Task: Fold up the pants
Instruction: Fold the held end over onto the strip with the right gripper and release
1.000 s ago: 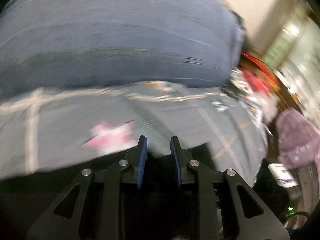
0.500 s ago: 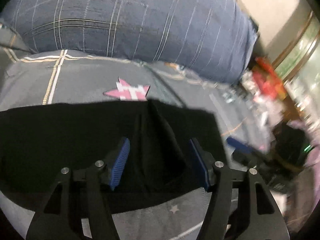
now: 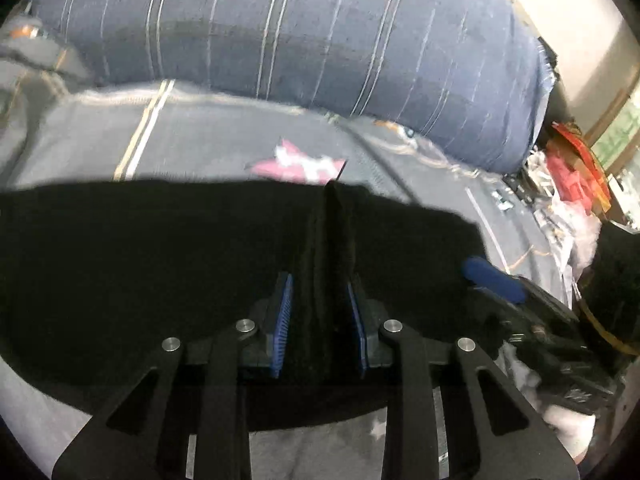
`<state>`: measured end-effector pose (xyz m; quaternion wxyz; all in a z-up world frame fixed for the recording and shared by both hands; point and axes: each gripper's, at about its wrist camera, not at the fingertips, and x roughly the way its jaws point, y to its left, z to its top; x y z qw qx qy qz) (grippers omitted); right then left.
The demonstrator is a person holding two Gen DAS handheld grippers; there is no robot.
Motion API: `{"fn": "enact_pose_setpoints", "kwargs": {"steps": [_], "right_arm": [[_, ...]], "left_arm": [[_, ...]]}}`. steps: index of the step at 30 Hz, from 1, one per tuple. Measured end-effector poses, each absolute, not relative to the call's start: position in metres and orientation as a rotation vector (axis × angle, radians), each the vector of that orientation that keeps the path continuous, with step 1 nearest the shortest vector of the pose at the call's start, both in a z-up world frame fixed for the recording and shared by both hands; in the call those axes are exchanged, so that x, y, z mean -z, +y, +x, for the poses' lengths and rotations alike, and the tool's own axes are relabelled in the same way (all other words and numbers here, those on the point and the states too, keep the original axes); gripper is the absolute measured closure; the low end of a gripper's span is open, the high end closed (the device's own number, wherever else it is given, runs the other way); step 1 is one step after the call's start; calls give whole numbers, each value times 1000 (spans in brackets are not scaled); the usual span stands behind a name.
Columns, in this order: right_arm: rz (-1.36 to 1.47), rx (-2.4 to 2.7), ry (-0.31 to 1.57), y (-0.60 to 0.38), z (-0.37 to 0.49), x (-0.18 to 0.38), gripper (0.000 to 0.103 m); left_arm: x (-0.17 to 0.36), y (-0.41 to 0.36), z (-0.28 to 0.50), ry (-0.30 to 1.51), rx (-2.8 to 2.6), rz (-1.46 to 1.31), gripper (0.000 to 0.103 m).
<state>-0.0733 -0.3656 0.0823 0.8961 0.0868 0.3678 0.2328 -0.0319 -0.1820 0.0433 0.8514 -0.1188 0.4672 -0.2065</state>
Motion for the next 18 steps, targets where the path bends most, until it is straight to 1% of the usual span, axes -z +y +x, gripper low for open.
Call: {"fn": "enact_pose_setpoints", "kwargs": {"steps": [3, 4, 5, 9, 14, 18], "right_arm": [[119, -482, 837, -350, -62, -54, 48], [80, -475, 796, -346, -66, -55, 47], [57, -475, 792, -343, -69, -56, 44], [50, -458, 820, -340, -72, -65, 44], [92, -471, 798, -342, -78, -77, 44], [111, -480, 791, -336, -74, -81, 44]], "left_arm": [[-45, -183, -41, 955, 427, -187, 78], [-46, -183, -44, 949, 425, -171, 78], [-47, -182, -46, 943, 425, -168, 78], [-48, -172, -51, 939, 418, -192, 78], [-58, -167, -56, 884, 339, -147, 78], [-59, -157, -61, 875, 298, -155, 77]]}}
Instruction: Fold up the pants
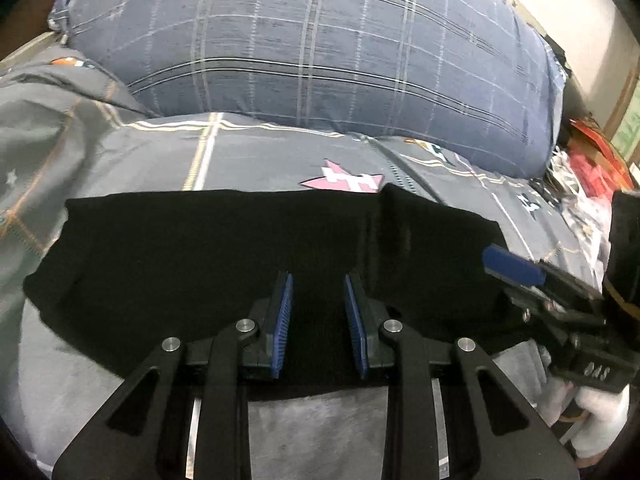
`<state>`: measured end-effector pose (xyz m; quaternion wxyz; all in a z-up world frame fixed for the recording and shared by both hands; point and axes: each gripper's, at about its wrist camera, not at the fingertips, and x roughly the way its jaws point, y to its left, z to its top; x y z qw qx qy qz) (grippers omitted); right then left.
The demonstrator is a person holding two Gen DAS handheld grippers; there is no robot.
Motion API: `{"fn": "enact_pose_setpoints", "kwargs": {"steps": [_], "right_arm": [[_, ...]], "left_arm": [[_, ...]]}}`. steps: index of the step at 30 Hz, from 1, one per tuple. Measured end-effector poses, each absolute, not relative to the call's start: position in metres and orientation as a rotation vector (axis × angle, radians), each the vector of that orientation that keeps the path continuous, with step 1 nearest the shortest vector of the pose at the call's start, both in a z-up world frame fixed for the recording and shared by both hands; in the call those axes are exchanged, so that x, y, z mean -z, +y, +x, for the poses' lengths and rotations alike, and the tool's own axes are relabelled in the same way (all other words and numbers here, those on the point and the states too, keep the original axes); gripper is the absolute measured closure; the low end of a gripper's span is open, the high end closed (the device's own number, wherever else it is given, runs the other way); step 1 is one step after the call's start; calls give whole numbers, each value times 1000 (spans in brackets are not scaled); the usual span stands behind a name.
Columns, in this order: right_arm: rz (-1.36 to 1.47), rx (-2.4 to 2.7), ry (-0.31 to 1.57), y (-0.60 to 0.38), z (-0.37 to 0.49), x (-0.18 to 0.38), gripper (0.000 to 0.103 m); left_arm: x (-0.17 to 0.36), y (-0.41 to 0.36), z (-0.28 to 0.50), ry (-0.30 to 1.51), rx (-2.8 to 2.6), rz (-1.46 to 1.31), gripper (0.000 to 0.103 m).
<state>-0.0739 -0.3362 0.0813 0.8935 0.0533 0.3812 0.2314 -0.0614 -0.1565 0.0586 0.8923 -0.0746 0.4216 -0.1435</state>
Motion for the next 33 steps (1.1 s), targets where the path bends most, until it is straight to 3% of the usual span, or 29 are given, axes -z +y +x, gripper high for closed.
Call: {"fn": "enact_pose_setpoints", "kwargs": {"steps": [6, 8, 10, 15, 27, 33], "right_arm": [[82, -463, 816, -313, -51, -76, 44], [75, -448, 821, -306, -45, -73, 44], [56, -431, 827, -300, -40, -69, 44], [18, -414, 838, -290, -33, -62, 35], [41, -464, 807, -289, -55, -77, 35], [-1, -496, 845, -275, -58, -70, 35]], "left_arm": [[-63, -143, -70, 847, 240, -139, 77], [-64, -139, -70, 844, 228, -144, 70], [-65, -135, -71, 834, 222, -156, 54], [-65, -129, -69, 835, 212, -174, 54], [-52, -114, -64, 862, 181, -200, 54], [-47, -76, -82, 834, 137, -346, 54]]}}
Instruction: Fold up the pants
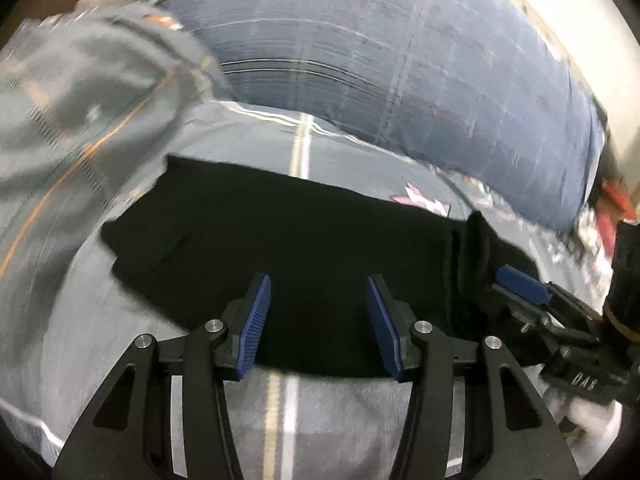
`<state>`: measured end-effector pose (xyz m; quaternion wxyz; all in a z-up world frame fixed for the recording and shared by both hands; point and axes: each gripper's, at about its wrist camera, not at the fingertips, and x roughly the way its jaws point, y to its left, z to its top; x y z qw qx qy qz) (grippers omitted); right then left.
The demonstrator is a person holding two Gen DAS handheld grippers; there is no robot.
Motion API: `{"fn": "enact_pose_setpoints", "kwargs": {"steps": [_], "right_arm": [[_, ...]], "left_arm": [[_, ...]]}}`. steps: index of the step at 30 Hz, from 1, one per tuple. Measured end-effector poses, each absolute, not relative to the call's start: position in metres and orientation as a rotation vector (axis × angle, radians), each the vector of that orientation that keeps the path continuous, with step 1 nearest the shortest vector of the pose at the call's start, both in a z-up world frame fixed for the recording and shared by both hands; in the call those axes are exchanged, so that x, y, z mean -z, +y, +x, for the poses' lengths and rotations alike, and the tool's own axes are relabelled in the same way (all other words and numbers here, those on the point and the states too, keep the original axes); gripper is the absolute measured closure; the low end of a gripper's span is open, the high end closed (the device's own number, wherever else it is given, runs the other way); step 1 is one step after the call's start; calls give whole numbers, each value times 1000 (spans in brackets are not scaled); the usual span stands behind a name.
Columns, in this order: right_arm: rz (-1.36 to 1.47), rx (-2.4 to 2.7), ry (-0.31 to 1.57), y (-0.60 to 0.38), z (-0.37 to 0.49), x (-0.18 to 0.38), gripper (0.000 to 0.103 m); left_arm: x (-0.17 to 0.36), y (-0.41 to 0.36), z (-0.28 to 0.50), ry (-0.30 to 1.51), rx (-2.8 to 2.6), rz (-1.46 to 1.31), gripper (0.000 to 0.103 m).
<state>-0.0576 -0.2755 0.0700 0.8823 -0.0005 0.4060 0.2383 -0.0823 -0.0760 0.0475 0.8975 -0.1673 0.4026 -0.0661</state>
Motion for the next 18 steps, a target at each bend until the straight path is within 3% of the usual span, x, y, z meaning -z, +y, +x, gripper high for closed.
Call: {"fn": "enact_pose_setpoints", "kwargs": {"steps": [5, 7, 8, 18], "right_arm": [[3, -618, 796, -261, -50, -92, 35], [-5, -671, 792, -252, -43, -97, 35], [-9, -698, 799, -246, -39, -98, 35], [-175, -836, 897, -182, -1, -82, 35]], "left_arm": [[-50, -37, -107, 754, 85, -510, 52], [-49, -23, -116, 710, 62, -573, 32], [-48, -15, -119, 690, 48, -610, 30], [-12, 7, -109, 800, -9, -777, 30]]}}
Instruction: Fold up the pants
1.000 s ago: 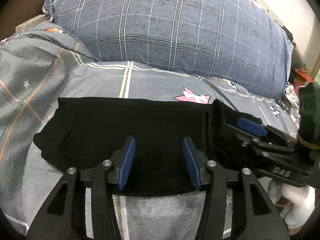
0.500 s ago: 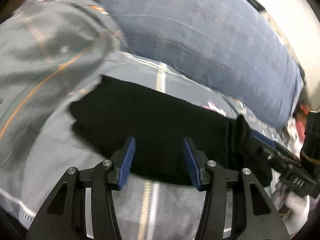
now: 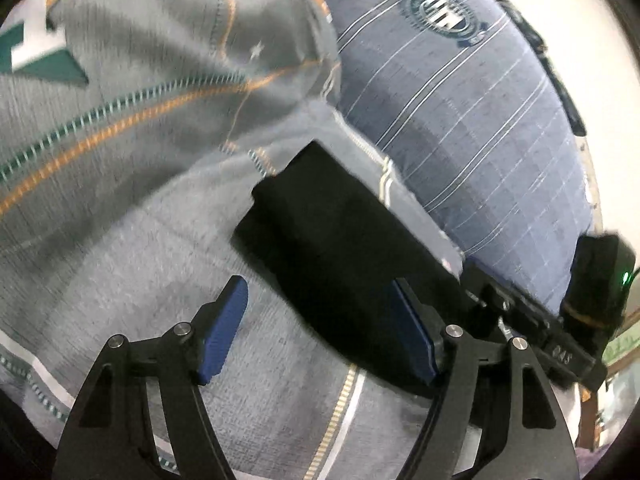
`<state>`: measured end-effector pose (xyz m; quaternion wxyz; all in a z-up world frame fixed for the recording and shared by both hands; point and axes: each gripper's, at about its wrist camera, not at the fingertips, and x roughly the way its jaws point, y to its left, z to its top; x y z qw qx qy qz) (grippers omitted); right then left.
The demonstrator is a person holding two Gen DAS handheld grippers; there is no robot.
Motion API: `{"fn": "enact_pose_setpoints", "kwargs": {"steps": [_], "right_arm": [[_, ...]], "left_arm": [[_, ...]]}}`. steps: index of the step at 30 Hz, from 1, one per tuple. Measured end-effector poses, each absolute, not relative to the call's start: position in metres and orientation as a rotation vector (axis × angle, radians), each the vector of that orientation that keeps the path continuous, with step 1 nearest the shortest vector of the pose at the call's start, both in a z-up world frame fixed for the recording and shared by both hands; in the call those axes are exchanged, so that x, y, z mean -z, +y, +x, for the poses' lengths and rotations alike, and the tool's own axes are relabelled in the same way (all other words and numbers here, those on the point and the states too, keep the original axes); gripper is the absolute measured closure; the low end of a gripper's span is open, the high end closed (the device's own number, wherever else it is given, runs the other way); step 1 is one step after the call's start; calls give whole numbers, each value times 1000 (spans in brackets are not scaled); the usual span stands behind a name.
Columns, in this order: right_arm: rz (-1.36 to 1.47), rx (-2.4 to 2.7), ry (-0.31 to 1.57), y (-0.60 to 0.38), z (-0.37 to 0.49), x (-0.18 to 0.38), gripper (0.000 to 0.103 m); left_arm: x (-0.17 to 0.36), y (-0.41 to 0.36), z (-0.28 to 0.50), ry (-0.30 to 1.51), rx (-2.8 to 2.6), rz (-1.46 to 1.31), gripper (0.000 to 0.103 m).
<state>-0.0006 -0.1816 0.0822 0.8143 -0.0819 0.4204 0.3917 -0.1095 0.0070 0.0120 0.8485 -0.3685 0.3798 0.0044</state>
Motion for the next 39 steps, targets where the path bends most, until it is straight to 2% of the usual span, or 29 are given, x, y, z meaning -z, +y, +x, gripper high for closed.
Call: {"fn": "enact_pose_setpoints", "kwargs": {"steps": [19, 20, 21, 23, 24, 25, 26, 27, 28, 30, 39], "right_arm": [[-479, -1005, 1056, -73, 66, -28, 35], [-477, -1023, 1061, -69, 67, -26, 38], [-471, -1046, 1062, -67, 67, -26, 54], [-472, -1058, 1059, -63, 66, -23, 59], [-480, -1057, 1060, -61, 65, -22, 62], [-485, -1056, 1053, -61, 63, -22, 65], [-484, -1055, 1038, -63, 61, -25, 75], [-477, -1057, 1027, -65, 60, -28, 80], [-452, -1062, 1011, -70, 58, -35, 85], [-399, -1067, 977, -81, 55, -50, 89], [-122, -1023, 715, -189, 16, -154, 91]], "left_arm": [[-6, -4, -88, 778, 11, -757, 30], [-5, -3, -88, 773, 13, -765, 30], [-5, -2, -88, 769, 17, -770, 31], [-5, -3, -86, 770, 15, -758, 45], [-4, -2, -84, 784, 10, -746, 58], [-3, -1, -83, 786, 13, -749, 67], [-3, 1, -83, 785, 22, -757, 72], [-3, 3, -82, 784, 37, -768, 78], [-5, 5, -83, 771, 57, -780, 80], [-15, 4, -85, 730, 91, -759, 82], [-113, -61, -112, 502, 401, -539, 85]]}}
